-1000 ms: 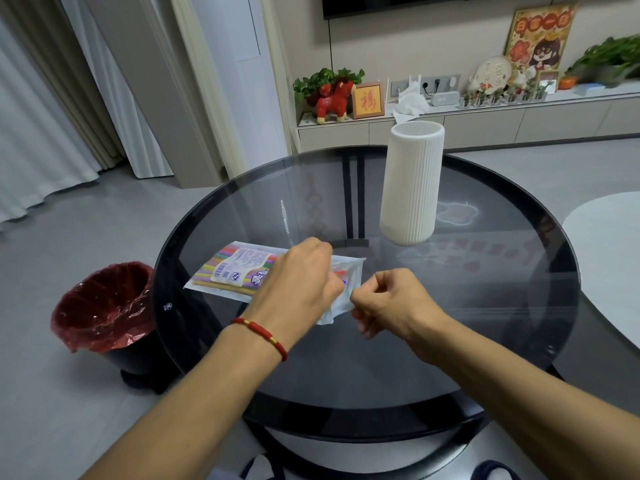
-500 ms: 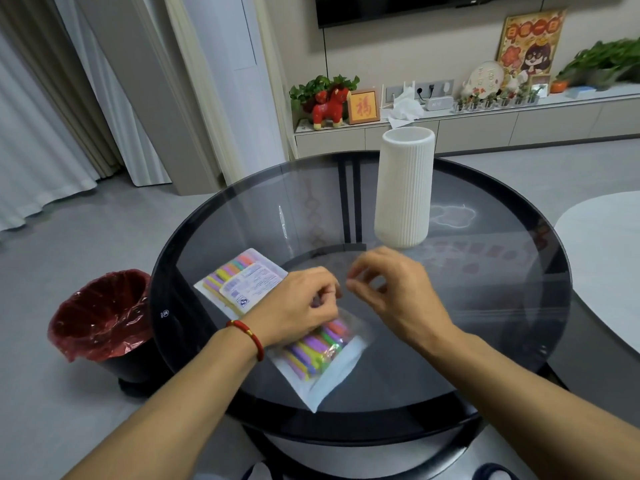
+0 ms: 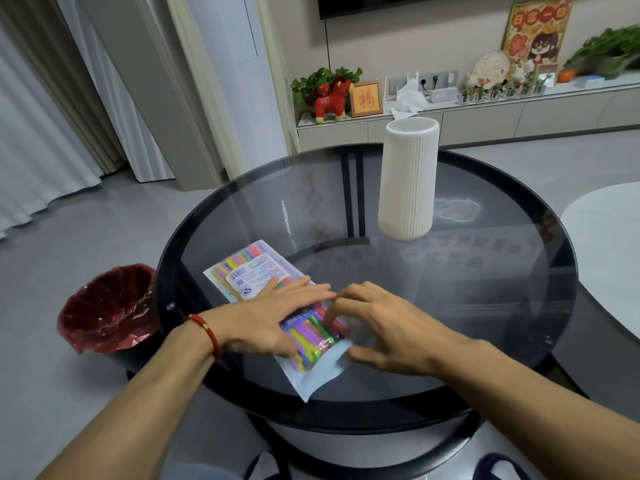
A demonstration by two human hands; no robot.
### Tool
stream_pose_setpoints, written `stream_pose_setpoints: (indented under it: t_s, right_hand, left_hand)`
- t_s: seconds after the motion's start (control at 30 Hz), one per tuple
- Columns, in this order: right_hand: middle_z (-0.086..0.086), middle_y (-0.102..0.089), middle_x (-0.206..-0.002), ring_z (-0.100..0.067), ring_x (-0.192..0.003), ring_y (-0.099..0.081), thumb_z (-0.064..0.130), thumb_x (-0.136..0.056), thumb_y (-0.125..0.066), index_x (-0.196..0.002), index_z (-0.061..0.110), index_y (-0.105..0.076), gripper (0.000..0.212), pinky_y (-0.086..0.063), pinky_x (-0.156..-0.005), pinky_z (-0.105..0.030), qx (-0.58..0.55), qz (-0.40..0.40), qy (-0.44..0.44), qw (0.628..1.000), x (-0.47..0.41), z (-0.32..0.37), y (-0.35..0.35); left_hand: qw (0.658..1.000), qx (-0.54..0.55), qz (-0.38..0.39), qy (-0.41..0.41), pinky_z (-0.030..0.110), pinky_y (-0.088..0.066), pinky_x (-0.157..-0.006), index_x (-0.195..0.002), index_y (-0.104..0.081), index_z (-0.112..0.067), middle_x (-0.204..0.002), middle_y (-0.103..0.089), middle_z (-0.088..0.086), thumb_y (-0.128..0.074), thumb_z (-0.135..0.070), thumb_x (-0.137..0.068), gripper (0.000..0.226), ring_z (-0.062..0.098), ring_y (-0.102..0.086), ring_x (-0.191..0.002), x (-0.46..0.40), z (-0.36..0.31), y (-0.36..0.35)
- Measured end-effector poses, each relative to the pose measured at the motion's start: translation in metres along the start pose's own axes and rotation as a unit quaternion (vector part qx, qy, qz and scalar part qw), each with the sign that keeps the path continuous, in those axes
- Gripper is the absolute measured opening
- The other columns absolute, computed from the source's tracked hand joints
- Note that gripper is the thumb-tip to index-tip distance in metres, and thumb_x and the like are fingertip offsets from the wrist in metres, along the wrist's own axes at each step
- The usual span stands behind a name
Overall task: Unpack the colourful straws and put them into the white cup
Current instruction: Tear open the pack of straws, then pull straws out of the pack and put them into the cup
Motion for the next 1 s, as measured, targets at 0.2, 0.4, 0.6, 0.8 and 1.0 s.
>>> stream_pose_setpoints:
  t_s: [0.2,0.4,0.6,0.8,1.0]
  right_hand:
    - [0.0,-0.08,-0.106,-0.024,-0.094,-0.074,0.02,-0.095,-0.073,-0.119,0.019,-0.075,0.024,-0.06,-0.079,-0.046,-0.063,-0.17,-0.058,0.982,0.004,-0.009,0.017]
    - [0.004,-0.072,-0.11,-0.011,-0.098,-0.063,0.017,-0.086,-0.081,-0.113,0.018,-0.068,0.029,-0.052,-0.086,-0.026,-0.089,-0.275,-0.125,0.949,0.003,-0.015,0.03]
    - [0.018,-0.073,-0.075,-0.008,-0.059,-0.064,0.032,-0.088,-0.078,-0.084,0.025,-0.078,0.009,-0.051,-0.055,-0.015,-0.22,-0.236,-0.167,0.932,0.005,-0.022,0.033]
    - [0.019,-0.081,-0.101,-0.017,-0.039,-0.063,0.029,-0.095,-0.074,-0.109,0.029,-0.083,0.016,-0.056,-0.046,-0.028,-0.324,-0.185,-0.159,0.914,-0.005,-0.018,0.024]
    - [-0.006,-0.083,-0.082,-0.02,-0.045,-0.063,0.015,-0.092,-0.079,-0.097,0.013,-0.084,0.008,-0.053,-0.046,-0.03,-0.395,-0.207,-0.25,0.859,0.001,-0.045,0.02]
  left_hand:
    - [0.986,-0.135,-0.085,-0.042,0.045,-0.015,-0.119,-0.152,0.001,-0.049,-0.146,-0.022,-0.015,-0.077,-0.045,-0.064,0.118,0.006,-0.02,-0.135,-0.004,-0.003,-0.002]
    - [0.942,-0.178,-0.279,-0.057,0.038,-0.045,-0.089,-0.112,-0.062,-0.033,-0.098,-0.051,-0.011,-0.077,-0.054,-0.062,0.056,0.012,-0.054,-0.082,-0.019,-0.005,0.021]
    - [0.932,-0.158,-0.327,-0.023,0.034,-0.037,-0.079,-0.096,-0.053,-0.032,-0.091,-0.048,-0.013,-0.064,-0.063,-0.053,0.054,0.005,-0.045,-0.072,-0.017,0.012,0.029]
    - [0.928,-0.182,-0.326,-0.017,0.033,-0.031,-0.083,-0.099,-0.041,-0.037,-0.094,-0.042,-0.014,-0.075,-0.064,-0.058,0.06,0.006,-0.044,-0.076,-0.025,0.001,0.023]
    - [0.932,-0.187,-0.31,0.006,0.034,-0.033,-0.087,-0.102,-0.039,-0.038,-0.099,-0.043,-0.015,-0.075,-0.061,-0.059,0.06,0.006,-0.046,-0.084,-0.03,0.001,0.018]
Point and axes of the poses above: each hand's wrist, its own x-axis away from the middle knuckle, its own y-axis out of the back of the hand, z = x × y, the point moved 5 cm from there along -x, towards the middle knuckle
